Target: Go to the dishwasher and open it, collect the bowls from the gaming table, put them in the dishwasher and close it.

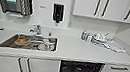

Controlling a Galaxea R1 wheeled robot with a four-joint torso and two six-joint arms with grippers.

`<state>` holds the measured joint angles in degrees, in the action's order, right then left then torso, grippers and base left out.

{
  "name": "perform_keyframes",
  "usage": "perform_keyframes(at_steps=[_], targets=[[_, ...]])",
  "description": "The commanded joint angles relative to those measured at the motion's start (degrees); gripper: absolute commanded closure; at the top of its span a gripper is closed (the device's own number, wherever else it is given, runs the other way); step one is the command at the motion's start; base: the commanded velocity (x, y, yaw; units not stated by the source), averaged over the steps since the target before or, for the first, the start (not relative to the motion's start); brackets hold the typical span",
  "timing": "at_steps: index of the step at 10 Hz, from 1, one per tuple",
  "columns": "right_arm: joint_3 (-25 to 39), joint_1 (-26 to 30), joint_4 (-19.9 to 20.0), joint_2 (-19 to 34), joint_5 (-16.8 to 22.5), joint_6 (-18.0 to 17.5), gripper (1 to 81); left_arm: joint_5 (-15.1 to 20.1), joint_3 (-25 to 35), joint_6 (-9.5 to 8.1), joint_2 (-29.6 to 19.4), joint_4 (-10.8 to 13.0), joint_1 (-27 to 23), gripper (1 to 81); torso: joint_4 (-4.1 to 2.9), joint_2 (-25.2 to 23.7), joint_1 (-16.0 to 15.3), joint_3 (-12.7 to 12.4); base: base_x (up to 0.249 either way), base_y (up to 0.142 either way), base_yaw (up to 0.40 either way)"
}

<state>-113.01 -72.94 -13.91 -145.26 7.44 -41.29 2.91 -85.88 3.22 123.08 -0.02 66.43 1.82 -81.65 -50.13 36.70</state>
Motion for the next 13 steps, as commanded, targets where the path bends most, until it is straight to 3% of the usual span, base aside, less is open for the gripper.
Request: perform_keyframes(at_steps=[1,5,8,12,13], targets=[[-9.1,-1.5,-5.0,-5.9,0.3,6.0,1.0,2.0,-15.5,0.56,10.6,-1.0,6.6,1.0,0.0,0.0,0.0,0.0,0.0,0.0,0.0],[-29.5,-7.0,-9.3,-17.7,-6.5,8.2,1.0,1.8,-35.1,0.82,23.7,-0.4,11.9,1.0,0.0,0.0,0.0,0.0,0.0,0.0,0.0],[-31.0,-9.5,-12.8,-20.3,-7.4,8.2,1.0,1.6,-43.1,0.82,29.1,-0.6,13.3,1.0,0.0,0.0,0.0,0.0,0.0,0.0,0.0],[-32.5,-10.3,-13.4,-22.1,-7.4,8.2,1.0,1.2,-50.3,0.91,34.3,-0.4,13.7,1.0,0.0,0.0,0.0,0.0,0.0,0.0,0.0],[-32.9,-10.3,-13.0,-23.0,-6.8,8.1,1.0,1.3,-51.0,0.91,34.9,-0.3,13.7,1.0,0.0,5.7,3.7,0.0,0.0,0.0,0.0]])
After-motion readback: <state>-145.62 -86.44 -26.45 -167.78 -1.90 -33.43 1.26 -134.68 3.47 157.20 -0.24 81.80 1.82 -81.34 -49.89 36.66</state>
